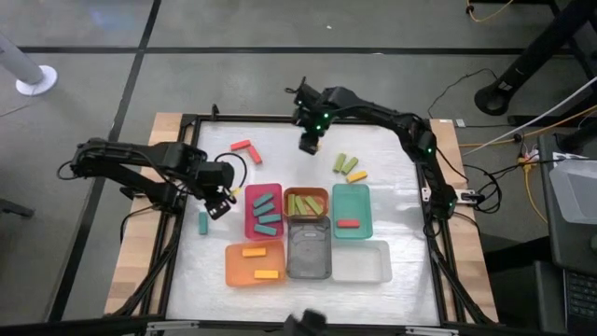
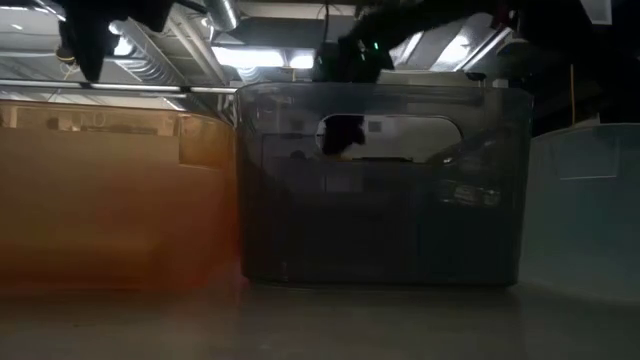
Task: Sort blocks
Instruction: Put the top right yellow block into the bottom orange bin
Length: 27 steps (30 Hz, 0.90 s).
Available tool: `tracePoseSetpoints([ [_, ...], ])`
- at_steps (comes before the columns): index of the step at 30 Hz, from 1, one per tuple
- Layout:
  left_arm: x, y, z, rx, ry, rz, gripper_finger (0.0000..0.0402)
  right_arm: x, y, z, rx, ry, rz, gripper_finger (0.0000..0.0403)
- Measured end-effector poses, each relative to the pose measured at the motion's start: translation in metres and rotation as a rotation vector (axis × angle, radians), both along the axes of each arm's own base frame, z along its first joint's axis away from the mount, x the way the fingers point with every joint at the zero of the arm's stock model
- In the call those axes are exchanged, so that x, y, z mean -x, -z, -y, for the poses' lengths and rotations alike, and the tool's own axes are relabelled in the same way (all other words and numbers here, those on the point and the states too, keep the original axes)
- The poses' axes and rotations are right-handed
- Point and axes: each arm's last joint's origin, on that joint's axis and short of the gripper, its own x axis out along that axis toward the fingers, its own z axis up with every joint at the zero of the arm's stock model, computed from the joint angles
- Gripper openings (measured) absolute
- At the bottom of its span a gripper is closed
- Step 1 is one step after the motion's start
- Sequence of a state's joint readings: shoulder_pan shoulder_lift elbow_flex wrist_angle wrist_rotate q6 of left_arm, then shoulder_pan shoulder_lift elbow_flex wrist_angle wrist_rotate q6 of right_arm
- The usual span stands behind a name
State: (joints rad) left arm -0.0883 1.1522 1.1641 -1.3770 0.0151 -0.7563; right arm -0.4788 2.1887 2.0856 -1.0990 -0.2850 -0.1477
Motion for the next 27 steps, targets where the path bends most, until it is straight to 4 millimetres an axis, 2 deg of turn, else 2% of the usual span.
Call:
tracePoseSetpoints([
  [4, 0.009, -0.004, 0.0, -0.001, 0.0, -0.006, 0.0141, -0.024, -0.022, -0.042, -0.025, -0.095, 0.11, 0.0107],
  [9, 0.016, -0.008, -0.001, 0.0, 0.008, 0.021, 0.0141, -0.051, -0.029, -0.108, -0.016, -0.251, 0.207, 0.0113],
  [18, 0.02, -0.01, -0.003, -0.063, 0.063, 0.03, 0.0141, -0.073, -0.039, -0.23, 0.05, -0.485, 0.371, 0.0113],
  [22, 0.02, -0.01, -0.004, -0.072, -0.014, 0.032, 0.0141, -0.077, -0.039, -0.268, 0.108, -0.521, 0.42, 0.0113],
  [27, 0.02, -0.01, -0.004, -0.062, -0.069, 0.032, 0.0141, -0.081, -0.028, -0.295, 0.108, -0.518, 0.419, 0.0114],
])
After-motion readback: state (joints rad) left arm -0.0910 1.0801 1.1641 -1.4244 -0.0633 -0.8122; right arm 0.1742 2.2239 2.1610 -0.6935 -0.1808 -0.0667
